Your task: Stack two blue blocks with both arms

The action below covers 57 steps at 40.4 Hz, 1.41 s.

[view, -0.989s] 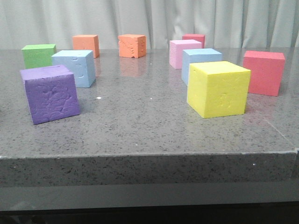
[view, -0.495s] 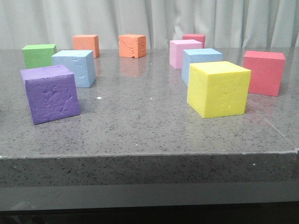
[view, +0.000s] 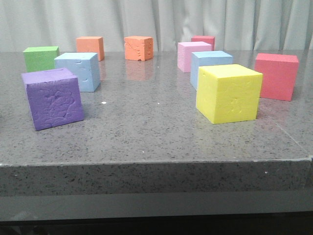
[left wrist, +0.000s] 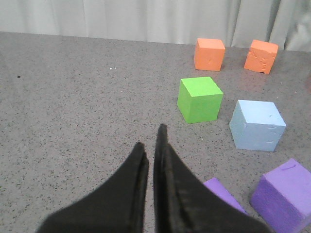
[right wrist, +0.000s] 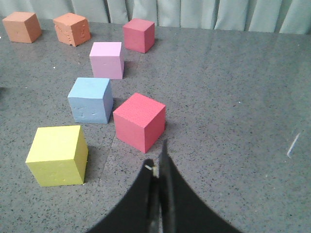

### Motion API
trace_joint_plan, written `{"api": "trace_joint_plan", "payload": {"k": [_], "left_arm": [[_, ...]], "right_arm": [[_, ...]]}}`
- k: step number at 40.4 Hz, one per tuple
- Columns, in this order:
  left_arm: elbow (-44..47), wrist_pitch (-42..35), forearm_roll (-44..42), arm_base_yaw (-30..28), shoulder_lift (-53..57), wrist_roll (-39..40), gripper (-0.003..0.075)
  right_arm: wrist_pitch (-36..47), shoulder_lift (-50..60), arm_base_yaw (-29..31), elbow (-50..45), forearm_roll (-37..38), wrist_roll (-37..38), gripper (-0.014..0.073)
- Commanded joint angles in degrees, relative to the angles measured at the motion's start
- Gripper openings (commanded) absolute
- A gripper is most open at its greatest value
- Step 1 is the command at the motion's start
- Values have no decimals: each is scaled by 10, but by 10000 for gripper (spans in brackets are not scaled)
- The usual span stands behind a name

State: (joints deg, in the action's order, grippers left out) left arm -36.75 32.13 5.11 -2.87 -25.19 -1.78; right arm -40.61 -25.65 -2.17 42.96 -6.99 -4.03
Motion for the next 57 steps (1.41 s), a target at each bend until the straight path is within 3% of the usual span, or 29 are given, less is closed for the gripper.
{"api": "trace_joint_plan", "payload": {"k": [1,7,11,29,46,57], "left_arm": [[-16,-55,7,4,-8,-1,253],[-16,-61,7,4,-8,-1,584],[-16,-62,7,4,-8,-1,687],[-16,-62,7,4,-8,-1,692],[-16,-62,7,4,-8,-1,692],[-16,-62,7,4,-8,-1,692]], "right_arm": [[47,-8,4,20,3,-6,130],[47,-8,4,20,3,-6,470],[47,-8,4,20,3,-6,659],[35,-50,4,25,-37,-6,645],[33,-329,-1,173,-54,-6,645],[33,-502,-83,300,-54,2,645]]}}
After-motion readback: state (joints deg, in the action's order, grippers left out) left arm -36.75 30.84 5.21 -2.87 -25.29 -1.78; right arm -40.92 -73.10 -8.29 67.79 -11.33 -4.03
